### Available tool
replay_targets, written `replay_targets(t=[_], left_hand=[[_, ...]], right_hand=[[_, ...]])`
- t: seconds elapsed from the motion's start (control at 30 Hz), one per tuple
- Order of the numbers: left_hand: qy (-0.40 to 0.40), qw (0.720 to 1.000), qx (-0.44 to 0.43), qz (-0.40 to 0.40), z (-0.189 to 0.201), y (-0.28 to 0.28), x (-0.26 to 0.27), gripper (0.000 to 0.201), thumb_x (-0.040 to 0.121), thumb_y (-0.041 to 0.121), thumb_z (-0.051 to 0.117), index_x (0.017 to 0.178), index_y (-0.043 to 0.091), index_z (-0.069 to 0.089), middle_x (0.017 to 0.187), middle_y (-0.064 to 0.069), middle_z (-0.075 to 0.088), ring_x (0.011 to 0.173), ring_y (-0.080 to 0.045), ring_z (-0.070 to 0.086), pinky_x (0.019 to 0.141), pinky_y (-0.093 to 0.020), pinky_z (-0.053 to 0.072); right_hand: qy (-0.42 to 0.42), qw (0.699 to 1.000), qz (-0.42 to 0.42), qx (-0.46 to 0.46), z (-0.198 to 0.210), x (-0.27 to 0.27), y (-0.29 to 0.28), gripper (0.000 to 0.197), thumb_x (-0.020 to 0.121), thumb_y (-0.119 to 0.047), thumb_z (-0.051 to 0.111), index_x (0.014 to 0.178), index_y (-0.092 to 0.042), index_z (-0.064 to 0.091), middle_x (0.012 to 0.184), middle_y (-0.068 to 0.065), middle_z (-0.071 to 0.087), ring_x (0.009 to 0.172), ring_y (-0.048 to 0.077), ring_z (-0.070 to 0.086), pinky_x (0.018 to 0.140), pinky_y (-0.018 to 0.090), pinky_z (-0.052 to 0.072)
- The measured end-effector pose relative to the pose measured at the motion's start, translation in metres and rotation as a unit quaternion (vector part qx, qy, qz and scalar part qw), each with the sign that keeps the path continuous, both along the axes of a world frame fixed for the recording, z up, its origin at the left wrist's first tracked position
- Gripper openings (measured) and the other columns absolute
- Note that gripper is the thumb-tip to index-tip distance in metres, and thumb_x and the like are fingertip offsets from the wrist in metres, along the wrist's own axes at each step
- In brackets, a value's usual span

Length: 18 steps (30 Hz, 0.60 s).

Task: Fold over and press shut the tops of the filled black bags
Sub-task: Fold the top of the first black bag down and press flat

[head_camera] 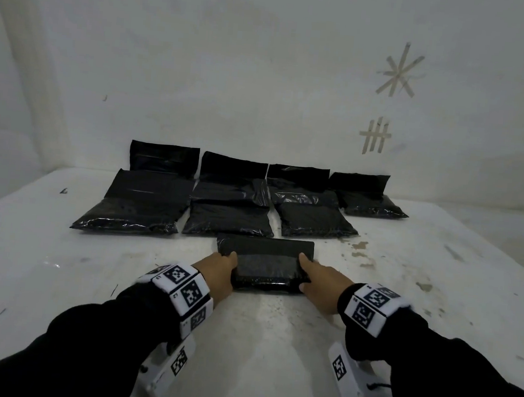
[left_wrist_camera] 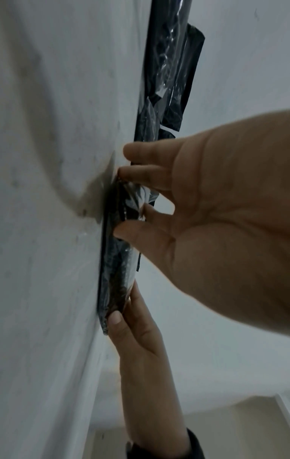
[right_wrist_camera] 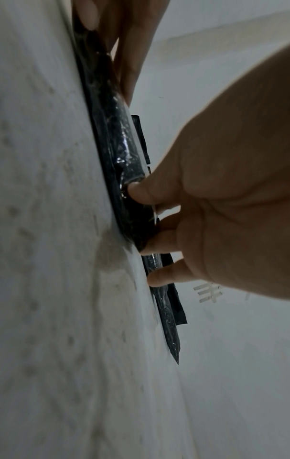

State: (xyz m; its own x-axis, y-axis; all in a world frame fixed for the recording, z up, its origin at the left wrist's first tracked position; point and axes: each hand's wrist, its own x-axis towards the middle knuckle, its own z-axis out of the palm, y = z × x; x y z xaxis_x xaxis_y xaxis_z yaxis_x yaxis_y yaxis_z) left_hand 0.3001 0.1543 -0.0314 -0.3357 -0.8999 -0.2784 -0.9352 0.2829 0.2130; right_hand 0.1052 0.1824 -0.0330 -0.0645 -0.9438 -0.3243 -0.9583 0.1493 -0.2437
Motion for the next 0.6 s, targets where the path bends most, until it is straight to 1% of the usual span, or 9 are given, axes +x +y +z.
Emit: replay_targets(t=[0.07, 0.1, 0.17, 0.23, 0.3, 0.33, 0.4, 0.5, 0.6], left_hand=[[0.011, 1.0, 0.016, 0.008, -0.001, 0.0, 0.0, 0.066, 0.099, 0.017, 0.04, 0.151, 0.007, 0.0, 0.152, -0.016, 0.025, 0.135, -0.026, 0.035, 0.109, -0.027, 0.03], [0.018, 0.999, 0.024, 0.016, -0.001, 0.0, 0.001, 0.067, 0.099, 0.016, 0.039, 0.15, 0.006, -0.004, 0.152, -0.016, 0.025, 0.135, -0.026, 0.036, 0.109, -0.027, 0.03], [0.029, 0.999, 0.018, 0.036, -0.002, -0.005, 0.005, 0.069, 0.098, 0.017, 0.041, 0.15, 0.007, -0.003, 0.145, -0.015, 0.038, 0.13, -0.026, 0.042, 0.106, -0.03, 0.032], [0.018, 0.998, -0.014, 0.051, -0.002, -0.008, 0.009, 0.063, 0.096, 0.022, 0.046, 0.148, 0.014, 0.013, 0.139, -0.007, 0.046, 0.126, -0.025, 0.045, 0.105, -0.039, 0.03], [-0.001, 0.997, -0.043, 0.059, 0.0, -0.009, 0.011, 0.045, 0.092, 0.027, 0.052, 0.135, 0.021, 0.039, 0.134, 0.0, 0.05, 0.122, -0.023, 0.047, 0.103, -0.043, 0.028], [-0.003, 0.997, -0.047, 0.063, 0.001, -0.009, 0.011, 0.038, 0.091, 0.027, 0.055, 0.128, 0.022, 0.048, 0.131, 0.001, 0.052, 0.12, -0.022, 0.048, 0.102, -0.043, 0.028], [-0.006, 0.996, -0.051, 0.066, 0.001, -0.007, 0.009, 0.03, 0.091, 0.026, 0.055, 0.121, 0.022, 0.054, 0.126, 0.0, 0.055, 0.117, -0.023, 0.05, 0.1, -0.042, 0.03], [-0.039, 0.997, -0.035, 0.052, 0.0, -0.005, 0.005, 0.031, 0.094, 0.023, 0.046, 0.125, 0.019, 0.046, 0.129, -0.002, 0.052, 0.119, -0.023, 0.048, 0.103, -0.043, 0.027], [-0.074, 0.996, -0.011, 0.041, -0.003, -0.002, 0.003, 0.052, 0.099, 0.026, 0.037, 0.147, 0.017, 0.019, 0.142, -0.002, 0.043, 0.129, -0.023, 0.041, 0.109, -0.046, 0.018]], right_hand=[[-0.023, 1.0, -0.009, 0.012, 0.0, -0.002, 0.001, 0.069, 0.101, -0.022, 0.038, 0.151, -0.016, -0.009, 0.158, 0.014, 0.009, 0.137, 0.028, 0.034, 0.107, 0.029, 0.031], [-0.038, 0.999, -0.015, 0.013, 0.0, -0.004, 0.001, 0.07, 0.101, -0.022, 0.039, 0.151, -0.016, -0.01, 0.157, 0.014, 0.016, 0.134, 0.028, 0.038, 0.104, 0.028, 0.034], [-0.056, 0.998, -0.031, 0.001, -0.001, -0.009, 0.001, 0.073, 0.1, -0.021, 0.041, 0.151, -0.015, -0.011, 0.148, 0.016, 0.035, 0.125, 0.029, 0.046, 0.098, 0.029, 0.038], [-0.048, 0.998, -0.041, -0.012, -0.002, -0.012, 0.001, 0.072, 0.099, -0.024, 0.043, 0.151, -0.014, -0.006, 0.145, 0.016, 0.039, 0.128, 0.029, 0.043, 0.102, 0.031, 0.037], [-0.022, 0.999, -0.037, -0.011, -0.003, -0.013, 0.0, 0.068, 0.099, -0.026, 0.043, 0.151, -0.014, 0.001, 0.15, 0.016, 0.031, 0.137, 0.028, 0.032, 0.109, 0.035, 0.032], [-0.013, 0.999, -0.035, -0.007, -0.003, -0.013, 0.0, 0.067, 0.099, -0.027, 0.042, 0.151, -0.015, 0.002, 0.152, 0.017, 0.027, 0.14, 0.028, 0.029, 0.111, 0.037, 0.03], [-0.003, 1.0, -0.03, 0.005, -0.005, -0.014, -0.001, 0.067, 0.1, -0.029, 0.039, 0.151, -0.017, -0.001, 0.155, 0.018, 0.017, 0.14, 0.029, 0.029, 0.113, 0.037, 0.028], [-0.004, 0.999, -0.023, 0.024, -0.006, -0.015, 0.0, 0.068, 0.101, -0.029, 0.036, 0.151, -0.017, -0.008, 0.158, 0.018, 0.005, 0.14, 0.029, 0.03, 0.111, 0.032, 0.028], [-0.013, 0.999, -0.027, 0.027, -0.007, -0.017, 0.0, 0.069, 0.101, -0.028, 0.036, 0.15, -0.018, -0.012, 0.158, 0.019, 0.001, 0.142, 0.029, 0.026, 0.113, 0.032, 0.026]])
